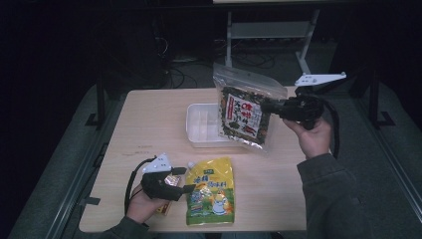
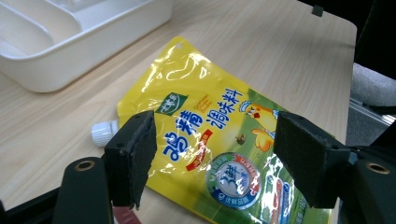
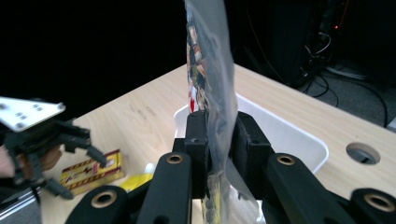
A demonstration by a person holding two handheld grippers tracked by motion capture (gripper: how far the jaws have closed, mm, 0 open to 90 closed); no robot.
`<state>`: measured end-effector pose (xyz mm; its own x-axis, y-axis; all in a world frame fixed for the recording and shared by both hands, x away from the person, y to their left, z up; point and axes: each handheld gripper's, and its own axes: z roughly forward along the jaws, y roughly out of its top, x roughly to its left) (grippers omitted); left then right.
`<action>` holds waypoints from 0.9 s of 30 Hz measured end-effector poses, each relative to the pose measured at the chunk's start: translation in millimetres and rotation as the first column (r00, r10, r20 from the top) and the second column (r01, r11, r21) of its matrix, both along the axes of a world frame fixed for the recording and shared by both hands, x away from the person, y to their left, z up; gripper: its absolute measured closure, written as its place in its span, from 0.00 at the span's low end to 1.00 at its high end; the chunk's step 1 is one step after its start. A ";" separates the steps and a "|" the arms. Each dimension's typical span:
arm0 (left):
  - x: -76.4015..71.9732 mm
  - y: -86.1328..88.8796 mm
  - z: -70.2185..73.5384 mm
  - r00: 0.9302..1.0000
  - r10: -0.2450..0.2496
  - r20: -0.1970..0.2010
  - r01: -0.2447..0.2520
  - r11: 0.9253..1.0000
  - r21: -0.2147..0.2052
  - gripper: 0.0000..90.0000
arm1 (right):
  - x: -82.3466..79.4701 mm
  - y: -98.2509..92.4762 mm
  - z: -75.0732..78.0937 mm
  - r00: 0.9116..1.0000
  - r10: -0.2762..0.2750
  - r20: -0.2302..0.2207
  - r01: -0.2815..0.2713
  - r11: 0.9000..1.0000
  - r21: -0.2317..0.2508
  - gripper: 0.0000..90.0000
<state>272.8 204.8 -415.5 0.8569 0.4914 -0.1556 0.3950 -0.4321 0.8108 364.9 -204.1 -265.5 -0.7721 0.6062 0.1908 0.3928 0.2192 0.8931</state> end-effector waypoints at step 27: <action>3.4 19.1 -7.1 0.998 0.065 -0.022 -0.066 0.998 -0.016 0.30 | 70.5 47.9 -17.2 0.984 -0.163 0.066 0.166 0.986 -0.034 0.85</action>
